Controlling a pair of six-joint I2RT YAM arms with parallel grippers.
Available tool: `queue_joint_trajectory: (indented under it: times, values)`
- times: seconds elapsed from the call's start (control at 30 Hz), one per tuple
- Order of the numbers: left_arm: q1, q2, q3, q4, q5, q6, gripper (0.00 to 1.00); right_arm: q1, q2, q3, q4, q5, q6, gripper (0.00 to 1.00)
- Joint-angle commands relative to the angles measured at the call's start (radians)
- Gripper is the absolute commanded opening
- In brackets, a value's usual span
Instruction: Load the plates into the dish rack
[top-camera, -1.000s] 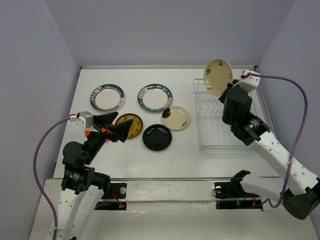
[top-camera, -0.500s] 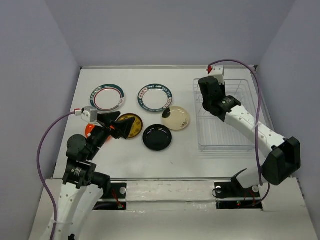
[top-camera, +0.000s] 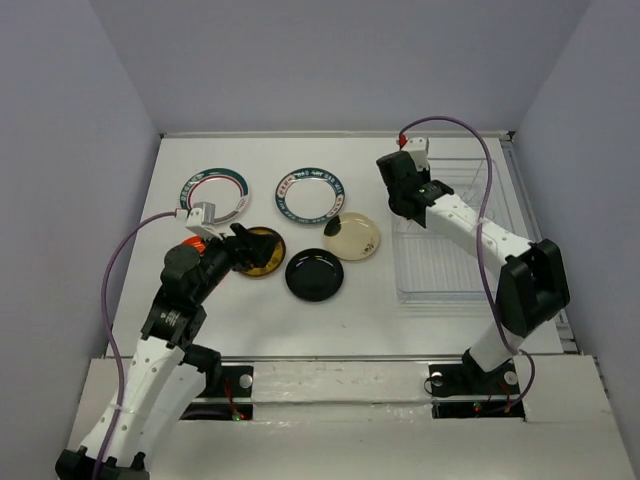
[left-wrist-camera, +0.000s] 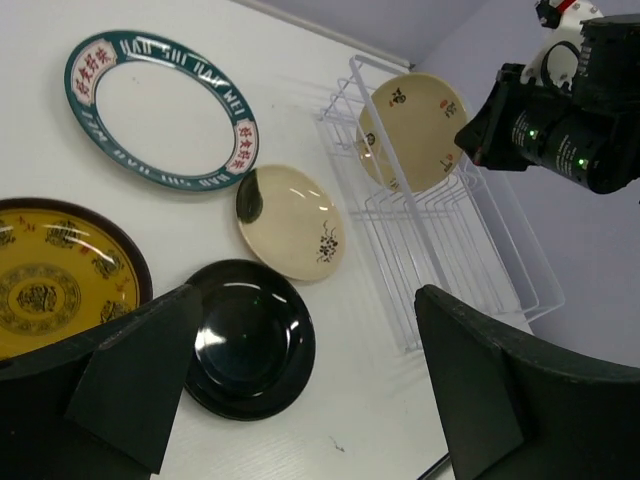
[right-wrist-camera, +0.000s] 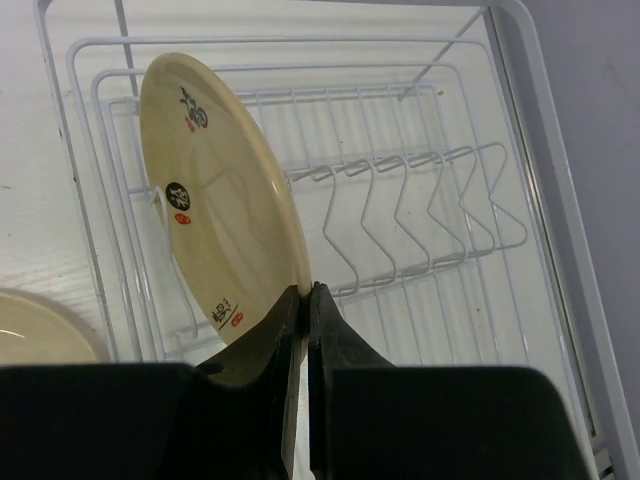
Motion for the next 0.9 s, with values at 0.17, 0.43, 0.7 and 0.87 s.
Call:
queue_joint_trajectory:
  times: [0.17,0.43,0.7,0.87]
  values:
    - [-0.2,0.084,-0.072,-0.019,-0.267,-0.086,0.91,-0.008,0.012,0.0,-0.048,-0.042,0.143,0.32]
    - [-0.373,0.276,-0.074,-0.059,-0.502,-0.114,0.65,-0.008,-0.181,-0.015,-0.032,-0.168,0.107,0.59]
    - [-0.403,0.492,-0.058,0.001,-0.612,-0.128,0.47,-0.008,-0.521,-0.222,0.102,-0.474,0.094,0.62]
    - [-0.403,0.588,-0.055,0.064,-0.565,-0.117,0.47,-0.008,-0.676,-0.338,0.134,-0.55,0.105,0.62]
